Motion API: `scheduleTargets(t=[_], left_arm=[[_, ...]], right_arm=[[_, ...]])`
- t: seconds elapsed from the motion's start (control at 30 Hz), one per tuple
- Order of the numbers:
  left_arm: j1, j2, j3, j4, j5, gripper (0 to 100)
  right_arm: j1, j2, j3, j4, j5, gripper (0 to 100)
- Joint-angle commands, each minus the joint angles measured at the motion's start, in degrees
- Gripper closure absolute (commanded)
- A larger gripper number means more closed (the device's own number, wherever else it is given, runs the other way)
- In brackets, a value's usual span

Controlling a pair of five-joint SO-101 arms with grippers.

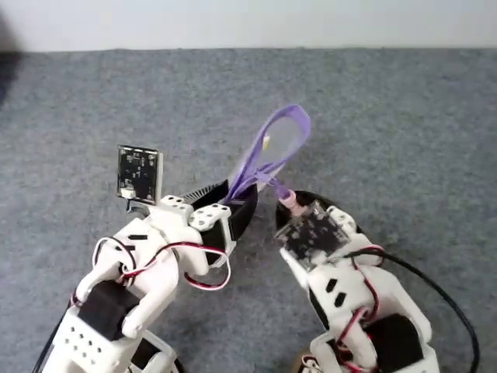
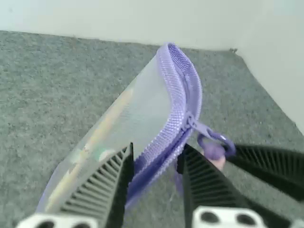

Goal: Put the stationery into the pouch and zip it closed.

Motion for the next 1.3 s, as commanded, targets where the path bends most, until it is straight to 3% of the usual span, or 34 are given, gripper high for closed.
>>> scheduleTargets(t=[0.0, 0.27, 0.53, 0.77, 0.9, 1.1, 1.27], left_arm=[[-0.6, -0.6, 0.7, -3.3, -0.6, 86], [-0.2, -0.8, 2.2, -3.8, -2.1, 86], [6.6, -0.5, 3.2, -3.8, -4.0, 87], [6.2, -1.0, 3.8, -3.9, -4.2, 98], [5.5, -1.0, 1.6, -3.9, -4.2, 96], [2.5, -0.5, 1.9, -3.9, -4.1, 83], [2.7, -0.5, 1.9, -3.9, -4.1, 81]], right_arm=[[-2.7, 0.6, -0.8, 0.0, 0.5, 99.1], [-2.9, 0.6, -2.4, -0.1, 1.0, 99.1], [-2.8, 0.5, -4.0, 0.0, 3.9, 99.1], [-2.8, 0.5, -6.1, 2.6, 4.0, 99.1], [-2.9, 0.5, -7.8, 5.8, 3.9, 99.1], [-3.1, 0.5, -9.5, 6.1, 4.2, 99.1], [-3.2, 0.5, -9.5, 5.6, 6.9, 99.1]])
